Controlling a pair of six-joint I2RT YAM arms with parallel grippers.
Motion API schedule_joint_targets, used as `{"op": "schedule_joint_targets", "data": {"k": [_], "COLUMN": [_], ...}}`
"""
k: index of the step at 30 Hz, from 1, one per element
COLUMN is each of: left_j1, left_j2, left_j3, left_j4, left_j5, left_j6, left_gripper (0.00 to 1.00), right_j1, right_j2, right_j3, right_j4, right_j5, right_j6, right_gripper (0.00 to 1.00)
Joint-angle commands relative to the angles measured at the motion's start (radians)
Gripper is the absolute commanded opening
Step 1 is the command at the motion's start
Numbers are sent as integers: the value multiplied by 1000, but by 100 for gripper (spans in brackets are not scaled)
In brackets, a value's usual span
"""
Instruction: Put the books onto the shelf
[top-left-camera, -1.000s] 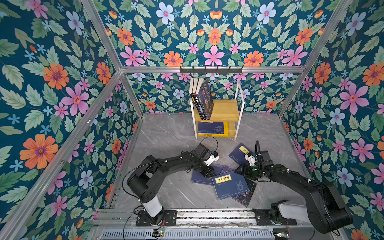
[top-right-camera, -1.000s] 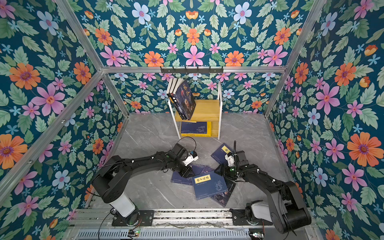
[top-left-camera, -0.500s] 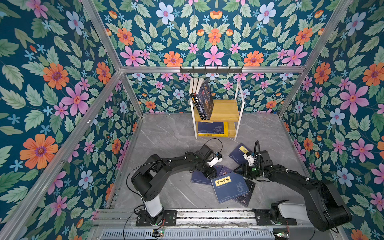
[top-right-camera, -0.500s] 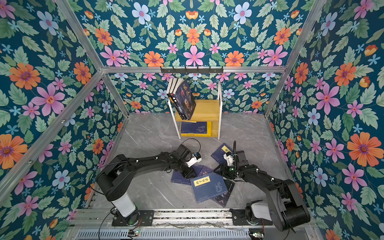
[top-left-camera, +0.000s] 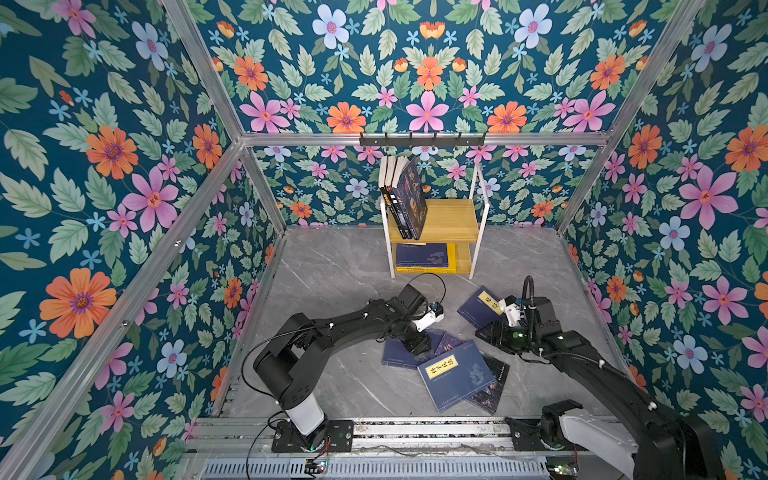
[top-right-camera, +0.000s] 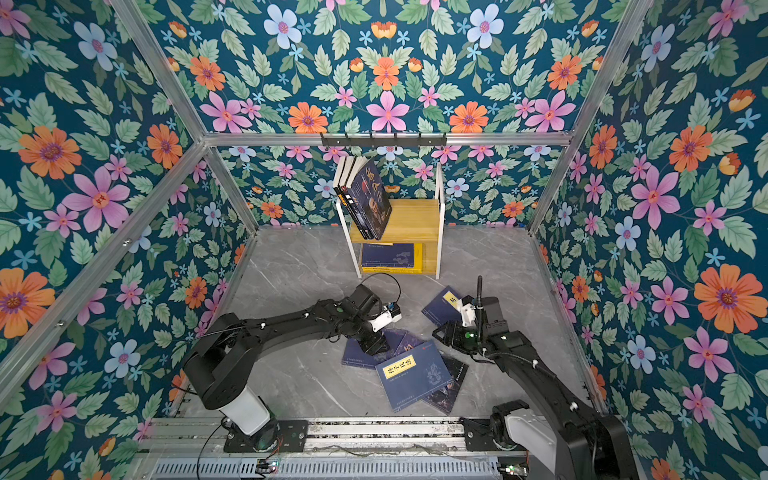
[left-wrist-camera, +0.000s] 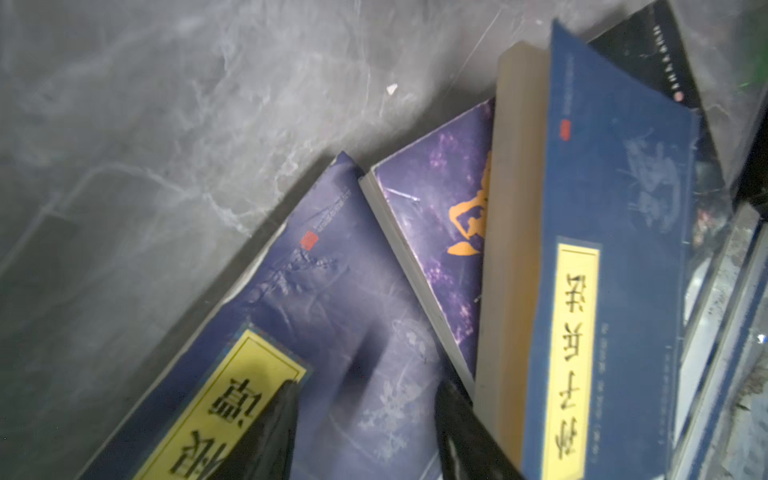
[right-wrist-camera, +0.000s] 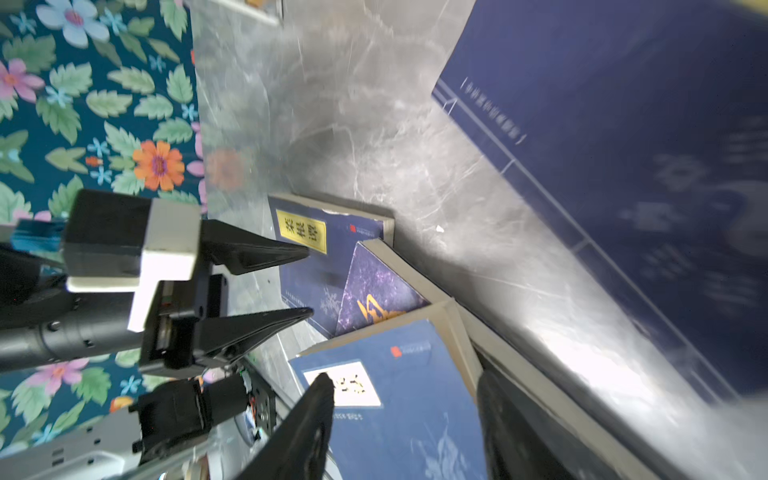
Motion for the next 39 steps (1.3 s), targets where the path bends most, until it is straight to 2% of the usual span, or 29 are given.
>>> {"op": "schedule_joint_targets", "data": {"k": [1,6,7,10,13,16,20,23,30,33,39], "left_j1": [5,7,7,9,9,11,16,22,32,38,36], "left_j2": [-34,-46,-43,-15,16,43,70,86,109,114,131], "left_j3": [15,48,51,59,73,60,27,13,-17,-15,-17], "left_j4": [-106,-174,-174,-155,-148,-116,-69,-56,-10,-2,26], "left_j5": [9,104,133,180,221,274,325,350,368,372,383], "left_j6": [109,132,122,64,11,-43,-154,-160,-208,-240,-261], "left_gripper": [71,91,94,96,96,95,91,85,83,80,65], "right_j1": [2,22,48,152,241,350,411,430,449,450,451], "right_j2": [-103,-226,-256,-322,-344,-363,-324,-275,-196,-199,-205], "right_j3": [-6,-48,-59,-94,-155,-196,-249,-264,-316,-322,-335], "right_j4": [-190,-330,-334,-341,-300,-249,-124,-71,127,147,162], "right_j5": [66,56,54,105,102,183,198,215,244,271,288], "right_j6": [105,232,256,330,441,528,608,621,701,721,741], "right_gripper": [57,58,55,46,46,46,46,44,40,39,37]}}
